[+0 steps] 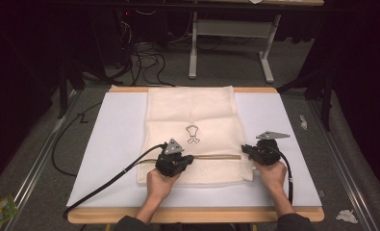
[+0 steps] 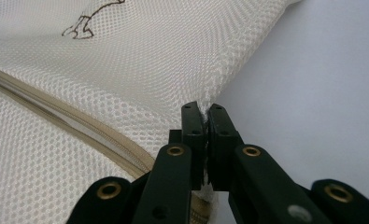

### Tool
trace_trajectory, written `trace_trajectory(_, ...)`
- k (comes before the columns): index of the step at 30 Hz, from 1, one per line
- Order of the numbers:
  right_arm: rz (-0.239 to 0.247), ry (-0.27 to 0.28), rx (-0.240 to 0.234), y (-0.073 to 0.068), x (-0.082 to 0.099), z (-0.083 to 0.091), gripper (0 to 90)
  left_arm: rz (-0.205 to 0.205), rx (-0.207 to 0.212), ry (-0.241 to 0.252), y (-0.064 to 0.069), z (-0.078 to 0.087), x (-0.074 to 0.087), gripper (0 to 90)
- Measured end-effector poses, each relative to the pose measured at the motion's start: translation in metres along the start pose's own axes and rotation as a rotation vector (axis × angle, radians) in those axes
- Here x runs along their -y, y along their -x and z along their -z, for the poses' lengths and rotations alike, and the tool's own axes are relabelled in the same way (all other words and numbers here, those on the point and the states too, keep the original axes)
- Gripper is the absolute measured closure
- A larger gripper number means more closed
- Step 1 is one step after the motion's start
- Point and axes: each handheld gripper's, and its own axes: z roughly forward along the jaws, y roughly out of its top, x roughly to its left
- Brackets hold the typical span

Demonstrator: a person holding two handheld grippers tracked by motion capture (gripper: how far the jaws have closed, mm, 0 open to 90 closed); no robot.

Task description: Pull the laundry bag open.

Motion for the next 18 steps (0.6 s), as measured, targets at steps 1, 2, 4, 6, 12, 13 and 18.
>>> trace_trajectory(1,-0.006,0.004,-0.002,0.000,-0.001,0.000,88.7,0.007,0.003,-0.001,-0.001,0.001,0.000,87.3)
trace_trajectory(2,-0.009,0.005,-0.005,-0.001,-0.001,-0.001,88.7,0.012,0.001,-0.004,-0.002,0.002,0.000,87.2)
trace_trajectory(4,-0.002,0.010,-0.013,-0.003,-0.003,-0.002,88.8,0.000,-0.016,-0.009,-0.004,0.006,-0.001,87.3)
trace_trajectory(6,0.003,0.014,-0.012,-0.004,-0.003,-0.002,88.7,0.003,-0.025,-0.006,-0.005,0.008,-0.001,87.3)
trace_trajectory(12,-0.007,0.017,-0.019,-0.001,-0.002,-0.001,88.7,0.002,-0.035,-0.011,-0.010,0.011,-0.003,87.3)
trace_trajectory(13,-0.007,0.017,-0.019,-0.001,-0.002,-0.001,88.7,0.002,-0.035,-0.011,-0.010,0.011,-0.003,87.2)
trace_trajectory(18,-0.005,0.018,-0.017,-0.001,-0.002,-0.001,88.7,-0.002,-0.056,-0.019,-0.013,0.015,-0.001,87.2)
